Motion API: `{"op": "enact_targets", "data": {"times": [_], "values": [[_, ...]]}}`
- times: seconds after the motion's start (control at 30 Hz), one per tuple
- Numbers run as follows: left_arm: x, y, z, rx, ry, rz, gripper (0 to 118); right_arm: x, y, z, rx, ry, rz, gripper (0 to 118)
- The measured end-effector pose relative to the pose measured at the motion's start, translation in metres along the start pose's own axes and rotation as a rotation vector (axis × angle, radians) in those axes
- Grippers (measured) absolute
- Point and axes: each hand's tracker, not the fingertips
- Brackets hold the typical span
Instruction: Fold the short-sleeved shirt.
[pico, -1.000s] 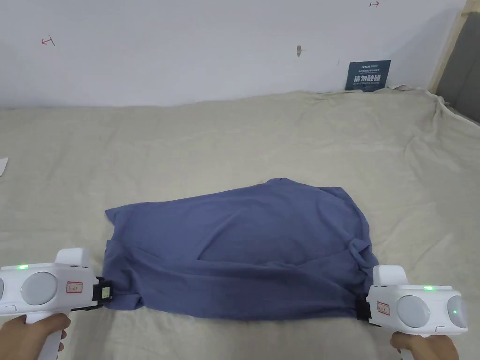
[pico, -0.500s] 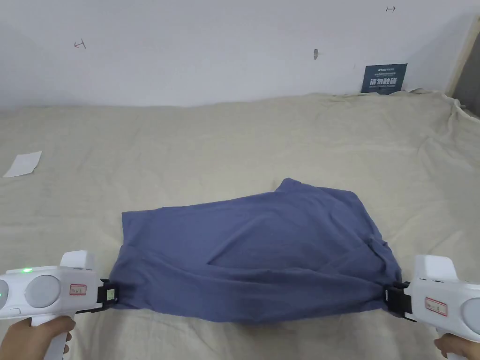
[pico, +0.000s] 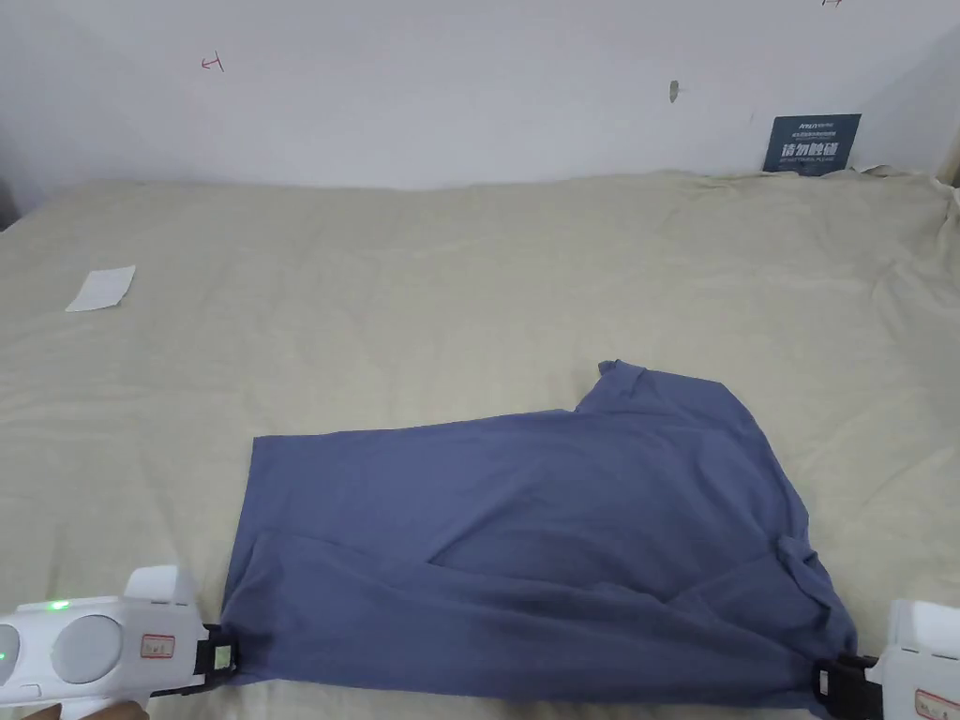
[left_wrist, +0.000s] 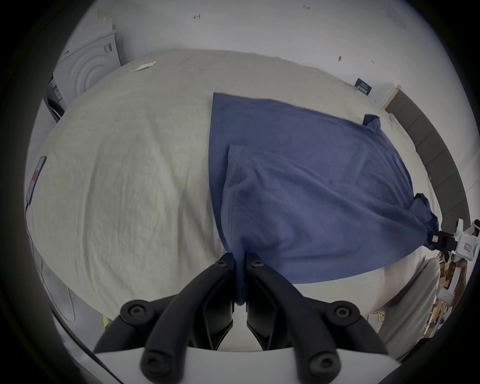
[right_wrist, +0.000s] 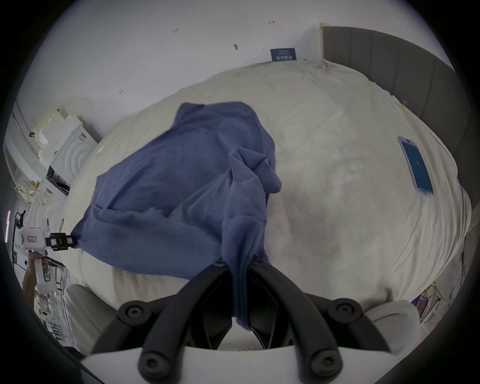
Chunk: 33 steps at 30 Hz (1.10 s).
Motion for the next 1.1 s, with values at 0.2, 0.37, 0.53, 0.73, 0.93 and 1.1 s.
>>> {"op": "enact_targets", "data": {"times": [0.2,0.37,0.53,0.73,0.93,1.1], "values": [[0.009,-0.01,-0.017,-0.042,0.051,-0.037,6,0.012,-0.011,-0.035,-0.073,-0.045,-0.041,5],[0.011,-0.008,-0.013,-0.04,0.067,-0.044,6,0.031,-0.009,-0.048,-0.068,-0.055,-0.047,6],[0.02,-0.002,0.002,-0.031,0.077,-0.04,76,0.029,0.004,-0.034,-0.015,-0.073,-0.022,54],[0.039,0.018,0.039,0.124,0.078,-0.076,117,0.026,0.038,-0.008,0.178,-0.04,0.02,102],[0.057,0.054,0.068,0.288,0.082,-0.12,118,0.013,0.078,0.014,0.368,-0.035,0.093,102],[0.076,0.083,0.088,0.445,0.095,-0.169,103,0.002,0.103,0.019,0.519,-0.061,0.174,99]]}}
